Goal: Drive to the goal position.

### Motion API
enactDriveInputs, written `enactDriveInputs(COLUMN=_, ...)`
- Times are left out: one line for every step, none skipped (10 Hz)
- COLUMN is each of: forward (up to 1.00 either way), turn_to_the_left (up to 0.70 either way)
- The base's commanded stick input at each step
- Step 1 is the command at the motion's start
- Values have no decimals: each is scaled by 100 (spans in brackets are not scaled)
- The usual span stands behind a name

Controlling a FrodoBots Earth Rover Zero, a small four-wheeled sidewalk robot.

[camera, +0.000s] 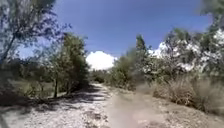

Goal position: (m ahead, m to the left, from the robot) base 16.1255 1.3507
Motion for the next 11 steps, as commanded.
enactDriveInputs(forward=44, turn_to_the_left=27)
enactDriveInputs(forward=44, turn_to_the_left=27)
enactDriveInputs(forward=44, turn_to_the_left=27)
enactDriveInputs(forward=44, turn_to_the_left=20)
enactDriveInputs(forward=44, turn_to_the_left=2)
enactDriveInputs(forward=44, turn_to_the_left=2)
enactDriveInputs(forward=44, turn_to_the_left=2)
enactDriveInputs(forward=44, turn_to_the_left=3)
enactDriveInputs(forward=44, turn_to_the_left=18)
enactDriveInputs(forward=44, turn_to_the_left=27)
enactDriveInputs(forward=44, turn_to_the_left=22)
